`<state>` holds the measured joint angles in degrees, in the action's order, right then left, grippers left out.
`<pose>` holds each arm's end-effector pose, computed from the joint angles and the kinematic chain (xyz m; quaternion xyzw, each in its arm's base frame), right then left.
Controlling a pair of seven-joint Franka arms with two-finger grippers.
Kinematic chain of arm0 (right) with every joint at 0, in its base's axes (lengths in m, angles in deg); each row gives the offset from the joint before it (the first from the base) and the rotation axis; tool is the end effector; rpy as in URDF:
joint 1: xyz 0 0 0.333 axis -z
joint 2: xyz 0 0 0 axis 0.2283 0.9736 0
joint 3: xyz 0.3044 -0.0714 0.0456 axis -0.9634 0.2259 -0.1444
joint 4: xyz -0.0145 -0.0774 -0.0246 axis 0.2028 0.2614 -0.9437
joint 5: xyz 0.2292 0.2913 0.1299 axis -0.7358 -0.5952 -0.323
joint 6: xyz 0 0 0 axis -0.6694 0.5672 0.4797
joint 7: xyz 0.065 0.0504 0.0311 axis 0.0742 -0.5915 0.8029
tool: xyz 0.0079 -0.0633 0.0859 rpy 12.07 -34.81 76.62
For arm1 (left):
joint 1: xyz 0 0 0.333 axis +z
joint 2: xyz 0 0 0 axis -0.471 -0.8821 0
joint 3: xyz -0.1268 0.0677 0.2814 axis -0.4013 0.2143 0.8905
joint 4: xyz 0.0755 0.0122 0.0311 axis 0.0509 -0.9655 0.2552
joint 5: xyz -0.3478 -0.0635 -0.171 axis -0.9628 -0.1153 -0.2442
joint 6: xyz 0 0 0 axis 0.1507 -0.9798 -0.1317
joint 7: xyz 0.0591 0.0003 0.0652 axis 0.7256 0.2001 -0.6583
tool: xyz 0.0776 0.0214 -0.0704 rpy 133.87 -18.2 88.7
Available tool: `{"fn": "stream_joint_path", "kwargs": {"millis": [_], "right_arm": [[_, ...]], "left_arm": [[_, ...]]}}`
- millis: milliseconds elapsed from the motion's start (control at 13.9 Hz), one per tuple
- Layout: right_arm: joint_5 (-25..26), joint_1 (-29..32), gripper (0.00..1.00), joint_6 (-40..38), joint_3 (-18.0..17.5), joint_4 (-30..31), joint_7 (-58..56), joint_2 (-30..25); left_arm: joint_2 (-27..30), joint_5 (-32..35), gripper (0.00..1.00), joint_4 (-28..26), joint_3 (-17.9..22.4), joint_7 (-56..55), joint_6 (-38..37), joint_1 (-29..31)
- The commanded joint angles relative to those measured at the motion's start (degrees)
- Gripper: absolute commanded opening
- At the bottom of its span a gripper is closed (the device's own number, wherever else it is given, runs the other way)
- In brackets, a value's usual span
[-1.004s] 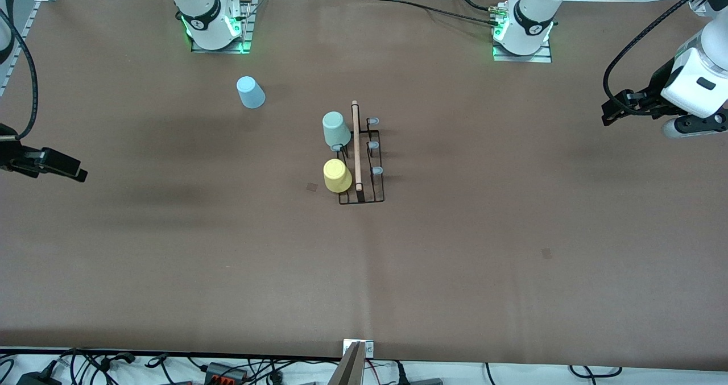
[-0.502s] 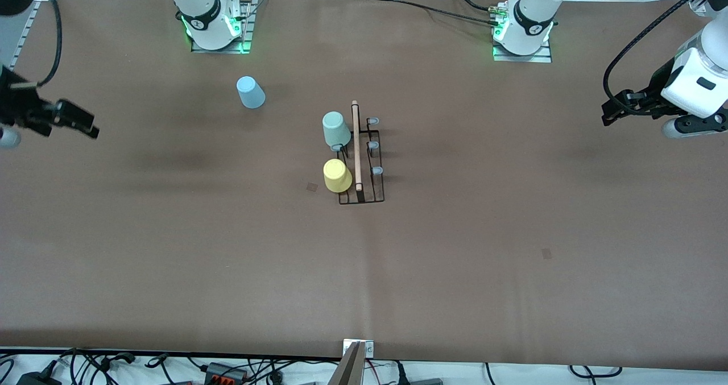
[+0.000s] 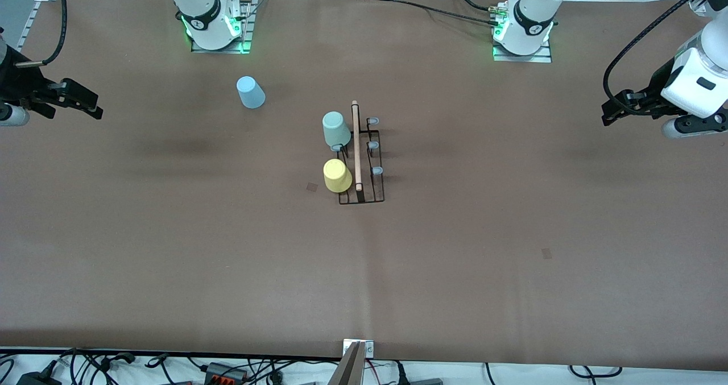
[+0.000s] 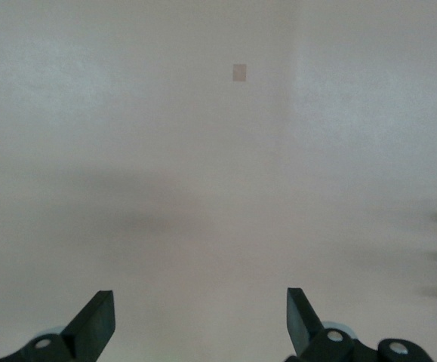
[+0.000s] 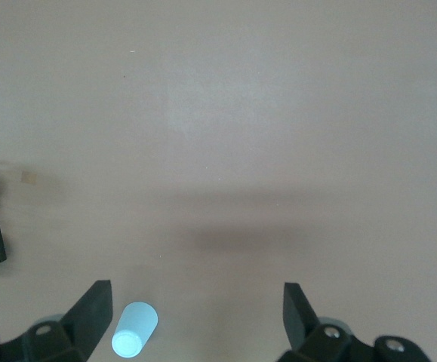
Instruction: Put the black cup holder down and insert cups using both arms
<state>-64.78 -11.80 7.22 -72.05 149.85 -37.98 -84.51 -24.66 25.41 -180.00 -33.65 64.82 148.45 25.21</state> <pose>0.5439 -0.0160 0.5909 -0.9999 0.0069 0.0032 0.0081 0.5410 -0.0185 0.5831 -0.9968 -0.0711 0.0265 0.0235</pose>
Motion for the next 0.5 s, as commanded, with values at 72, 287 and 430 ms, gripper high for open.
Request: {"fn": "stream_joint_path", "kwargs": {"millis": [72,287,430], "right_arm": [[0.98,0.36,1.00,-0.02,-0.36,0.81,-0.98,-1.32],[0.98,0.36,1.00,-0.20,-0.36,0.81,-0.45,-1.32],[0.98,0.28,1.00,-0.20,-0.45,0.90,-0.36,-1.32]], "left_arm": [[0.06,0.12,1.00,0.64,-0.12,0.46,-0.90,0.16],[0.06,0.12,1.00,0.64,-0.12,0.46,-0.90,0.25],[0.06,0.12,1.00,0.64,-0.12,0.46,-0.99,0.16]]}}
